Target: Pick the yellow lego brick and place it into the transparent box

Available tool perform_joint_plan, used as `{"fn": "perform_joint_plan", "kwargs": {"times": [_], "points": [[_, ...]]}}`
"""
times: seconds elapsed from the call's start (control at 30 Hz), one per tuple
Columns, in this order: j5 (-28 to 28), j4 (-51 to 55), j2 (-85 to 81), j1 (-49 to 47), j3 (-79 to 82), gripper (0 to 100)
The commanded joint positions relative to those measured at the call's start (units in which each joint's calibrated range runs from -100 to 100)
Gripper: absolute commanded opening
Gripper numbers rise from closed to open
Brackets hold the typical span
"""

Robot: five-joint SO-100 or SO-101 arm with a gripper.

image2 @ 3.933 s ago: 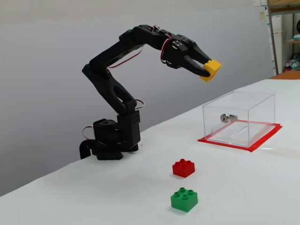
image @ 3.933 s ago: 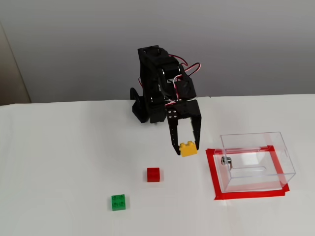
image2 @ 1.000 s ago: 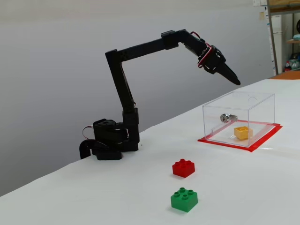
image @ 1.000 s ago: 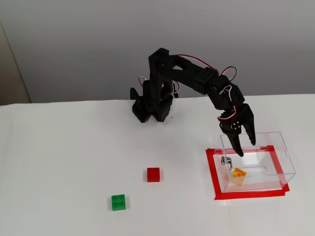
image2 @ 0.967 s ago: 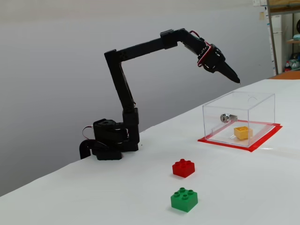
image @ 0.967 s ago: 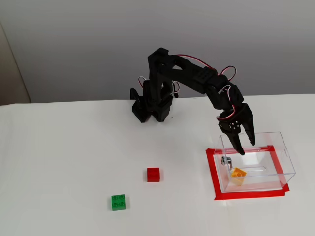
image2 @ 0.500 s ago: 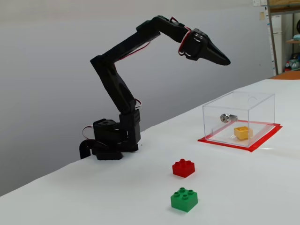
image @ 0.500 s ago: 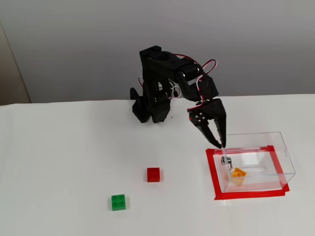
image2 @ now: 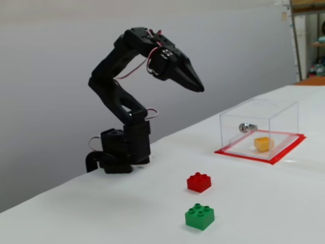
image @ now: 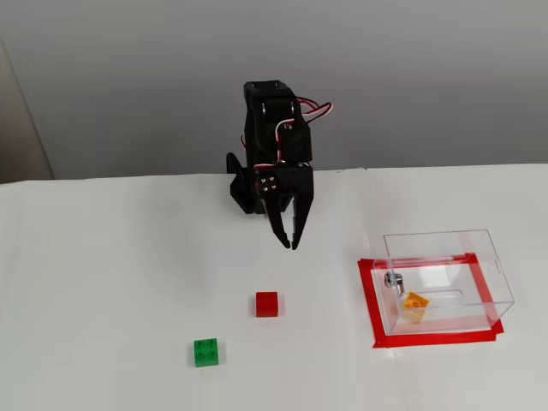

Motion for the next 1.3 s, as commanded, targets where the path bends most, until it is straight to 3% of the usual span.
{"fn": "perform_joint_plan", "kwargs": {"times": [0.0,0.23,0.7,1.27], "points": [[0.15,-2.38,-5.78,0.84,8.59,1],[-0.16,-10.91,-19.02,-0.71,27.67,2],[-0.16,-16.22,-34.04,0.4,52.9,2],[0.25,-19.79,-43.54,-1.67,68.18,1]]}}
